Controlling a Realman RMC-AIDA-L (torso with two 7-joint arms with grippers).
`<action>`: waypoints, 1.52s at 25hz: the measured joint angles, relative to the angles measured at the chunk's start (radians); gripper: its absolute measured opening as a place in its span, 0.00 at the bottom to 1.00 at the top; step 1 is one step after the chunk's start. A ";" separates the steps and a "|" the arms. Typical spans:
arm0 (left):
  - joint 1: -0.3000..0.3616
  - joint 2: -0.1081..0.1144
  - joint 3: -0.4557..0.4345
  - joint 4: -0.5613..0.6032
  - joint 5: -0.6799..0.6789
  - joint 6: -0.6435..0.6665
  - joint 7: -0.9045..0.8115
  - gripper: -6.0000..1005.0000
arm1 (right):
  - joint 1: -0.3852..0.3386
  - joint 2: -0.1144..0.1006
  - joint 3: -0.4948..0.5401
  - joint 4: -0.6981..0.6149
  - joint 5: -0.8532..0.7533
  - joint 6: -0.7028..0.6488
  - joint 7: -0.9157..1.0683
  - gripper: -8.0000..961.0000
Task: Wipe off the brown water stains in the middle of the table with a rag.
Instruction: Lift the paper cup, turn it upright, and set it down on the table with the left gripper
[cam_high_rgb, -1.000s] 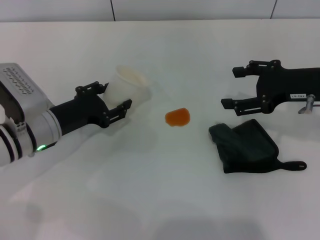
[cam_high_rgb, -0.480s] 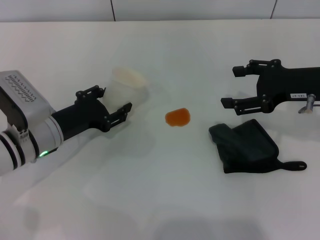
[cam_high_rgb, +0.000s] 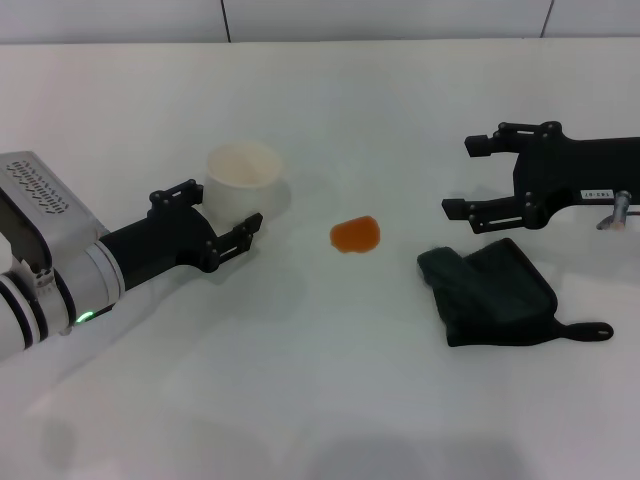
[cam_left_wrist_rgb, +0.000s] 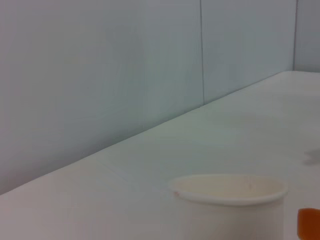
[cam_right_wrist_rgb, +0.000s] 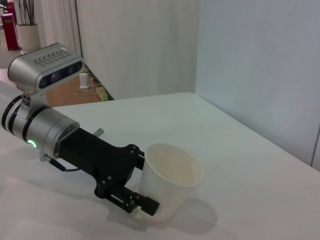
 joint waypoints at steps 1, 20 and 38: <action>0.000 0.000 0.000 0.000 0.000 0.000 0.000 0.64 | 0.000 0.000 0.000 0.000 0.000 0.000 0.000 0.91; 0.011 0.001 0.001 0.000 0.005 -0.009 -0.033 0.68 | 0.001 0.000 -0.001 0.000 0.002 0.000 0.000 0.91; 0.016 0.005 0.002 -0.028 0.029 0.038 -0.092 0.89 | -0.003 -0.004 0.001 -0.002 0.012 -0.003 0.000 0.91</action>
